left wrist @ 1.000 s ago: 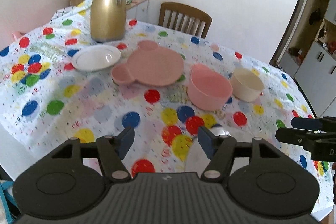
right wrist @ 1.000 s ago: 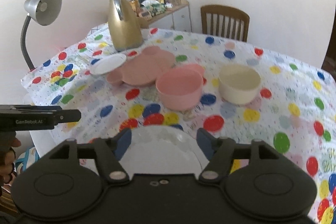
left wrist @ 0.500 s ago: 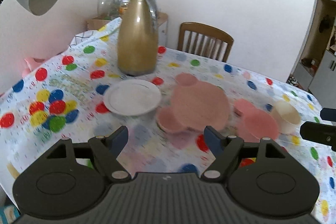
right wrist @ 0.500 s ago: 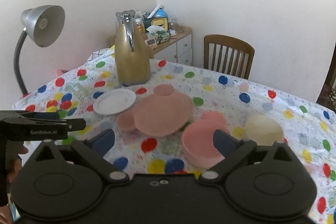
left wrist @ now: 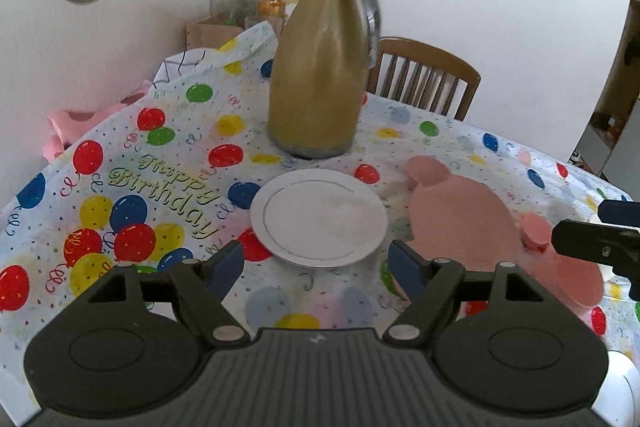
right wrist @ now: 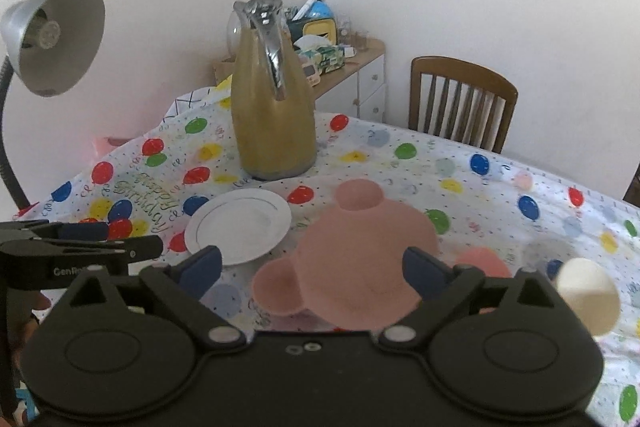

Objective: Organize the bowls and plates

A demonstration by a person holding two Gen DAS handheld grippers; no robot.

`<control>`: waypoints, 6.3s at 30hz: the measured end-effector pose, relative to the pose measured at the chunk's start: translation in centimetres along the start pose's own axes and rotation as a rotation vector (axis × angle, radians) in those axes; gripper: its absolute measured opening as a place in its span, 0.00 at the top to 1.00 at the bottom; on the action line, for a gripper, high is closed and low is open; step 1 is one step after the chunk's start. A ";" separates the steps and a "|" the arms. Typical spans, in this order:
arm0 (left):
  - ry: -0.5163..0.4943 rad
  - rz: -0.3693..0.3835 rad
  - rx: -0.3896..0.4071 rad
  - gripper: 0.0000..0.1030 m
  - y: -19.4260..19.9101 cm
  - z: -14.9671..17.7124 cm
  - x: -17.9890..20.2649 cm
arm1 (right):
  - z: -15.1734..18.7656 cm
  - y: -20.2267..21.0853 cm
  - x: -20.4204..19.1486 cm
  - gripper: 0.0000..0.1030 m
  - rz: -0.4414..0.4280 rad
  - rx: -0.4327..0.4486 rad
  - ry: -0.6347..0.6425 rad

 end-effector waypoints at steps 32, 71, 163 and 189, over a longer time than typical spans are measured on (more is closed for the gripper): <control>0.123 0.063 -0.166 0.49 -14.2 -3.4 -6.1 | -3.6 -19.0 -1.2 0.49 -0.158 -0.203 -0.021; 0.300 0.128 -0.258 0.89 -16.9 -3.4 -9.5 | -2.6 -23.2 0.8 0.94 -0.229 -0.374 -0.224; -0.175 0.371 -0.571 0.90 2.2 19.0 19.8 | 26.2 13.7 16.9 0.94 -0.035 -0.336 -0.702; -0.191 0.327 -0.600 0.89 2.4 18.7 20.0 | 25.1 13.6 17.6 0.86 -0.048 -0.355 -0.611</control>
Point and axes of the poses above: each gripper's, at about its wrist camera, not at the fingertips, and y roughly against the way its jaws point, x to its right, z to its underside, the point moved 3 cm from there along -y, roughly the way its jaws point, and after that the axes turned 8 degrees about y, right-handed, at the moved point
